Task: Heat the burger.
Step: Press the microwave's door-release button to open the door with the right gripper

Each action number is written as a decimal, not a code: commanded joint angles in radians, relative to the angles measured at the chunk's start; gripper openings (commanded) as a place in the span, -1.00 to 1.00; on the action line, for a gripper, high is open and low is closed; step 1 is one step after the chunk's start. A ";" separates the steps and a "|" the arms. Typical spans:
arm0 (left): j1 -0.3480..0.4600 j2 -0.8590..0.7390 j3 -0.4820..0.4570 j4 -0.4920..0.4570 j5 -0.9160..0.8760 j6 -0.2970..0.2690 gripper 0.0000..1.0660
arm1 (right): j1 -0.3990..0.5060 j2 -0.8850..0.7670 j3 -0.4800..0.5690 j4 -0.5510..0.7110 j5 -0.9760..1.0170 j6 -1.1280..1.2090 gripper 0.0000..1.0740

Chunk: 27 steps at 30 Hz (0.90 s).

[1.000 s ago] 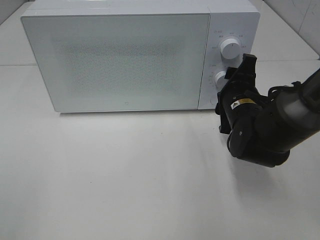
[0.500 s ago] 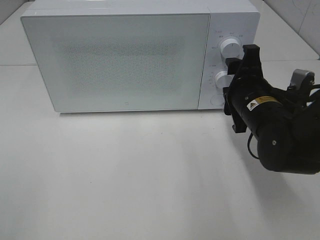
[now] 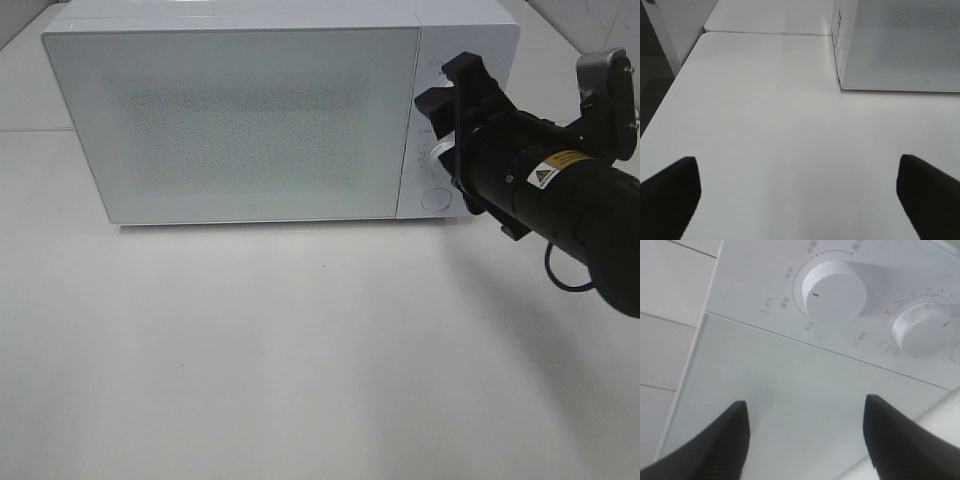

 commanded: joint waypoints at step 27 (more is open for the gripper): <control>0.003 -0.017 0.003 0.005 -0.006 0.002 0.88 | -0.112 -0.468 -0.099 -0.373 1.196 -0.797 0.17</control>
